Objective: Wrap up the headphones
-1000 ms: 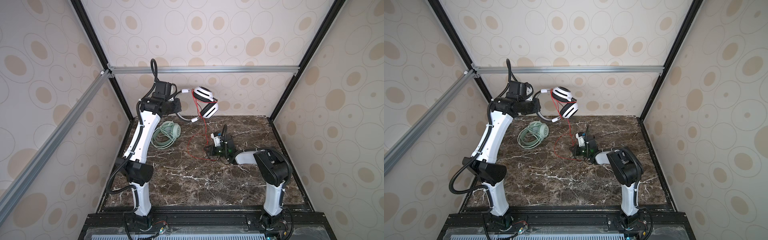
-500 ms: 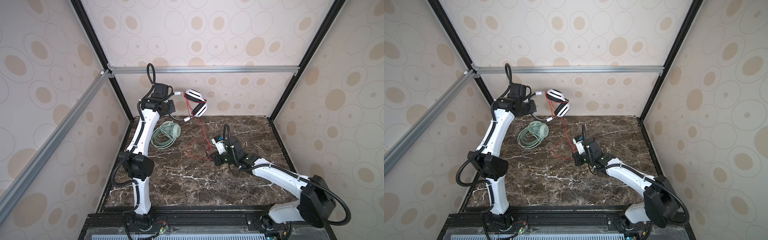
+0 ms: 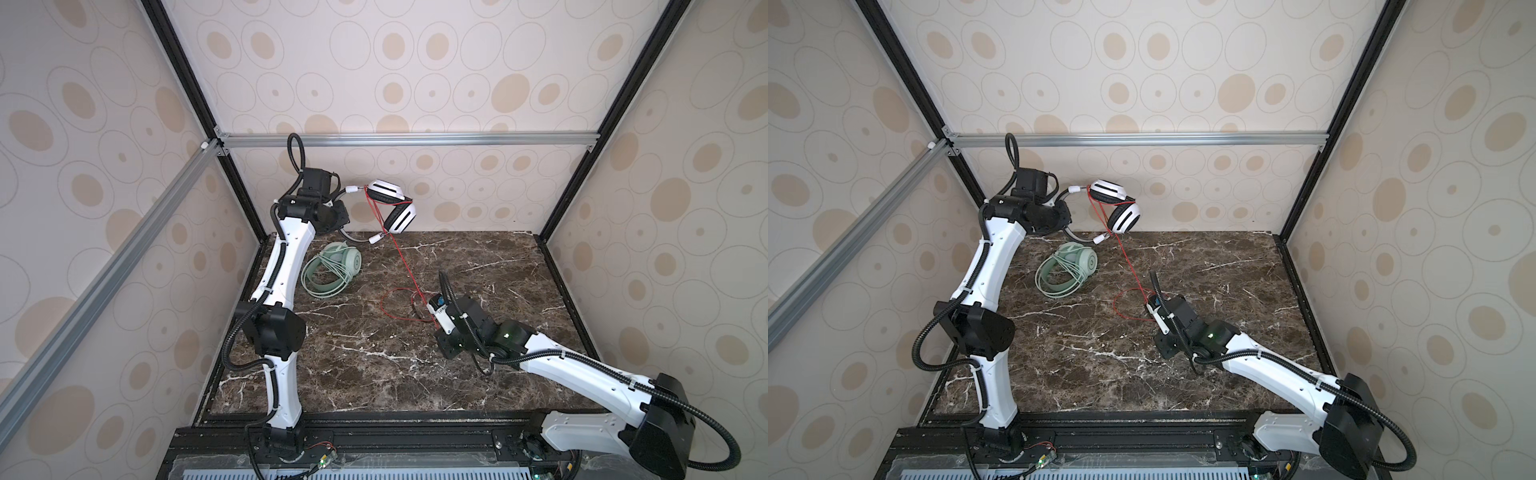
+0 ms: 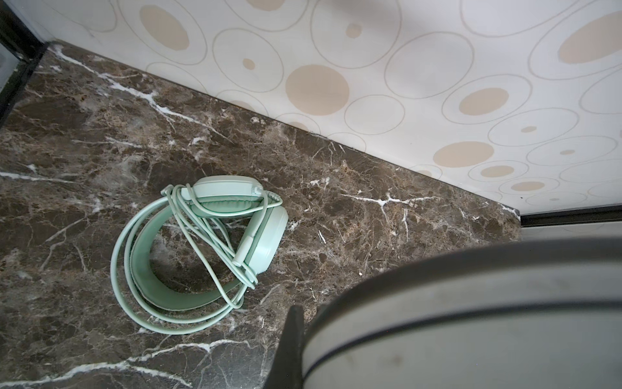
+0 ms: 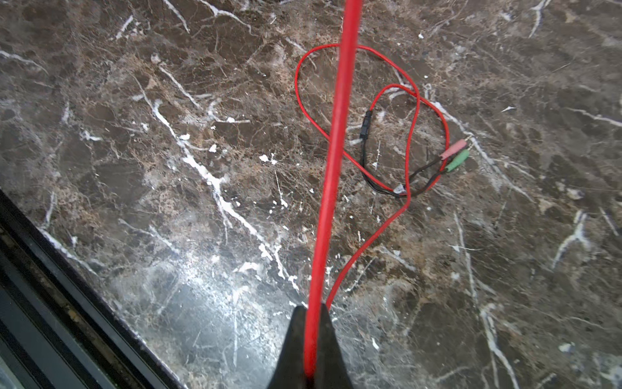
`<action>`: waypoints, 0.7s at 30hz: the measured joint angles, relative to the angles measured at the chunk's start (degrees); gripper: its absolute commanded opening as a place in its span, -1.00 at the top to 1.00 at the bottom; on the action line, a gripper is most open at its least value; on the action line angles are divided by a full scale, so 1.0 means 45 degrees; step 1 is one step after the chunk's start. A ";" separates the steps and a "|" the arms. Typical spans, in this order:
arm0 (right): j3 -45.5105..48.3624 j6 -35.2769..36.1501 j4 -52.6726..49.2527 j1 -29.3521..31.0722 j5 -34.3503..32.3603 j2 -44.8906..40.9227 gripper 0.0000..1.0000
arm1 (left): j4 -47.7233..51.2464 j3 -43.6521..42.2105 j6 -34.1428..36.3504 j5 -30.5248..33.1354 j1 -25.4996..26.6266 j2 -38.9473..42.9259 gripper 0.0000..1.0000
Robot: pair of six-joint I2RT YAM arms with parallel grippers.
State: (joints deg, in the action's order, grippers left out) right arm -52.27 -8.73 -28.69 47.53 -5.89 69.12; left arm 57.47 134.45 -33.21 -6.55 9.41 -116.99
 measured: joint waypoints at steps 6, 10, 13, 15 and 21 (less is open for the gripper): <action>-0.2448 0.0899 -0.1967 0.0500 -0.1569 -0.0024 1.00 | 0.0248 -0.0840 0.0058 0.1681 0.0262 0.0005 1.00; -0.4619 0.1617 -0.2943 0.0690 -0.2628 0.0199 1.00 | 0.0661 -0.0860 0.0437 0.3740 0.0908 -0.0005 1.00; -0.5702 0.1831 -0.3463 0.0699 -0.3152 0.0505 1.00 | 0.0627 -0.1467 0.0738 0.5217 0.1885 0.0053 1.00; -0.5994 0.1836 -0.3721 0.0704 -0.3458 0.0646 1.00 | 0.0544 -0.2399 0.0913 0.6003 0.2623 0.0165 1.00; -0.6076 0.1817 -0.4192 0.0699 -0.3973 0.0714 1.00 | 0.0029 -0.6625 0.1355 0.6713 0.4240 0.1185 1.00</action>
State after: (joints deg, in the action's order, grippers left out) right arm -79.61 -0.56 -47.55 50.68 -23.77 72.34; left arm 57.60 104.64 -27.11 23.66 28.49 -111.66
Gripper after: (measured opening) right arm 0.052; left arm 0.072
